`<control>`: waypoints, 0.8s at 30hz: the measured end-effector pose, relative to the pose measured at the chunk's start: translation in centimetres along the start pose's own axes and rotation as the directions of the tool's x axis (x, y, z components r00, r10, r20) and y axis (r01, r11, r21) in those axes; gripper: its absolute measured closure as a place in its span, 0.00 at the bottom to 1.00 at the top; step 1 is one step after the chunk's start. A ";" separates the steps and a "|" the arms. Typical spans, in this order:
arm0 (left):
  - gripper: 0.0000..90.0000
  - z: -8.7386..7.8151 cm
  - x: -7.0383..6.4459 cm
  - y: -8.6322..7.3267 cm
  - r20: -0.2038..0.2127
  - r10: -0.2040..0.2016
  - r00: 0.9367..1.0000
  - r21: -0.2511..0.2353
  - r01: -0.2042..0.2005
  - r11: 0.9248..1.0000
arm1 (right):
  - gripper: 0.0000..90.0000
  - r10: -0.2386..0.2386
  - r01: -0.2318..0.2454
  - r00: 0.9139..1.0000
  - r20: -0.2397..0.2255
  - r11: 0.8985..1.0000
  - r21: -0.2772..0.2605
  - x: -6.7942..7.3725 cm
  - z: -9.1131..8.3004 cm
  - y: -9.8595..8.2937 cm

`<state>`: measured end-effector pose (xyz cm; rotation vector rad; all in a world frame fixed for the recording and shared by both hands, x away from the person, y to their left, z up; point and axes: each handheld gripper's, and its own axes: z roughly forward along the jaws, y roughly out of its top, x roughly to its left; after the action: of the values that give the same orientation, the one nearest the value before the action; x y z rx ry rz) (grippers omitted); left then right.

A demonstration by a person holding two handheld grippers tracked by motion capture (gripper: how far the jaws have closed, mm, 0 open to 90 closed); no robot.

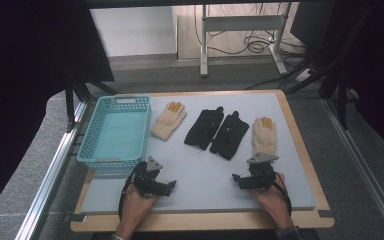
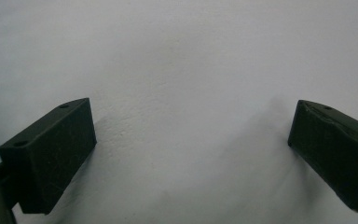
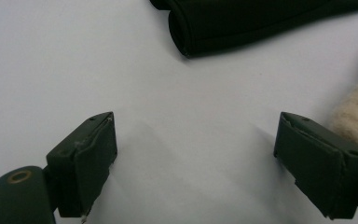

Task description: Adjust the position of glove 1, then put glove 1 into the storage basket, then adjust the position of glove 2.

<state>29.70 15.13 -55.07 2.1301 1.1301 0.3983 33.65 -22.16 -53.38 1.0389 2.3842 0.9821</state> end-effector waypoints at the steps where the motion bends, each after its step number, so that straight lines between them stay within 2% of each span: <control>1: 0.01 0.0 0.0 0.0 0.000 0.000 1.000 0.000 0.000 1.000 | 0.14 0.000 0.000 1.000 0.000 1.000 0.000 0.0 0.0 0.0; 17: 0.01 0.0 0.0 0.0 -0.002 0.000 1.000 -0.002 0.000 1.000 | 0.13 0.009 -0.009 1.000 0.009 1.000 0.004 0.0 0.0 0.0; 24: 0.02 0.0 0.0 0.0 -0.001 -0.001 1.000 -0.004 0.001 1.000 | 0.16 0.027 -0.027 1.000 0.014 1.000 0.001 0.0 -0.1 0.0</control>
<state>29.67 15.17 -55.07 2.1264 1.1306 0.4011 33.64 -22.20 -53.31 1.0769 2.3655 0.9799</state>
